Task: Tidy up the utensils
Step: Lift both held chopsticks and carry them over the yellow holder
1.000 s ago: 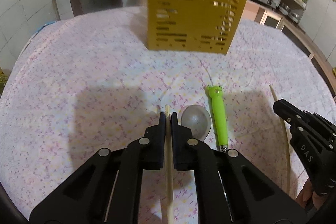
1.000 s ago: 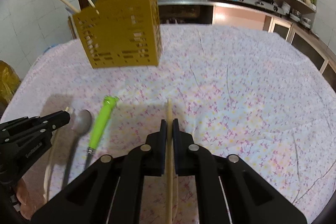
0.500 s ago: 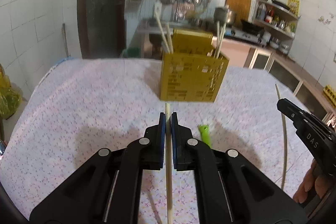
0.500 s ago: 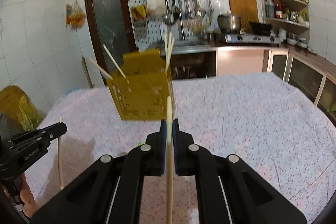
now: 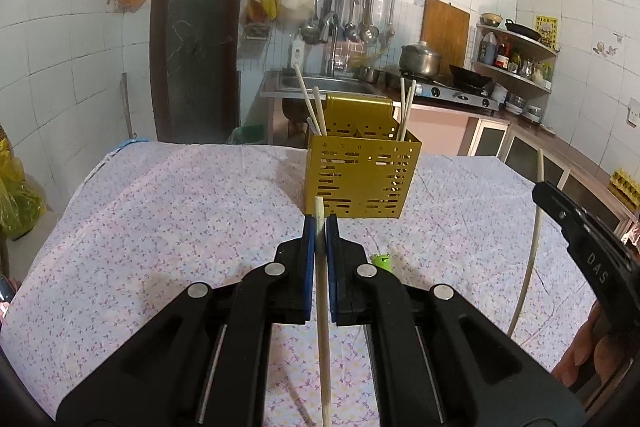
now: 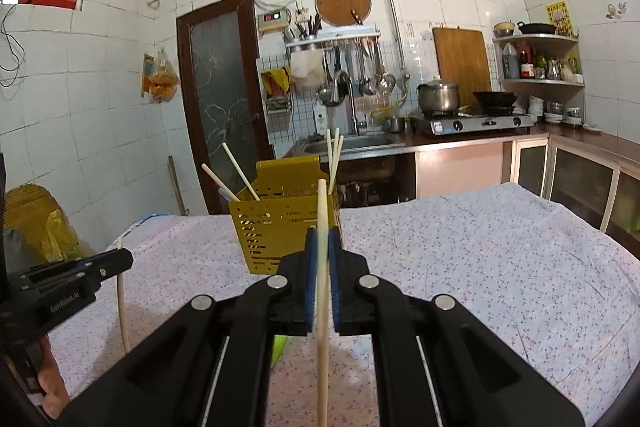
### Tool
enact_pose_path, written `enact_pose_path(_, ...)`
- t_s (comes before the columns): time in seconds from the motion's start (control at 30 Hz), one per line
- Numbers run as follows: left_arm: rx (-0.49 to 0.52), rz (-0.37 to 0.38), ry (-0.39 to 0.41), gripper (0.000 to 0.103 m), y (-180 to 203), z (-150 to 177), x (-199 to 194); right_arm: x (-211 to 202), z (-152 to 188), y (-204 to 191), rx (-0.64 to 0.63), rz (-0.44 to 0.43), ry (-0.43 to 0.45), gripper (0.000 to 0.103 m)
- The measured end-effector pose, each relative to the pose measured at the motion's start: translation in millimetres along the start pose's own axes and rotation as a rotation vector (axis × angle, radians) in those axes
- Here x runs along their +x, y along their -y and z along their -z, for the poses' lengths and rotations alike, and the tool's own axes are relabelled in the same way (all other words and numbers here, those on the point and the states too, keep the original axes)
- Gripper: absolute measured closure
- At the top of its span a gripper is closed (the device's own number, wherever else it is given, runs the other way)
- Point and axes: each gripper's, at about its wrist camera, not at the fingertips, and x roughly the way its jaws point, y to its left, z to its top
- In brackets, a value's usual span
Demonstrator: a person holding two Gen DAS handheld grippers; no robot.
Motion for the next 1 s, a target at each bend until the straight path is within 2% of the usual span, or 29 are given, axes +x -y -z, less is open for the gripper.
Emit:
enact_pose_path(0.27,0.015,0.011,0.033,0.099,3.6,-6.3,-11.3,-11.1,1.9,-3.6,-0.015,-0.007,0.042,0.097)
enact_pose_path(0.57,0.044,0.033,0.093,0.099,11.3,-40.5,-20.5,-6.6,-32.2,-8.0,-0.033,-0.021,0.101,0.097)
enact_pose_path(0.77,0.058,0.050,0.166,0.099,14.4,-88.6,-15.0,15.3,-67.3,-13.6,-0.041,-0.028,0.145,0.097)
enact_pose_path(1.0,0.025,0.069,0.309,0.099,19.6,-167.4,7.2,59.7,-131.0,-13.4,-0.025,-0.038,0.262,0.097)
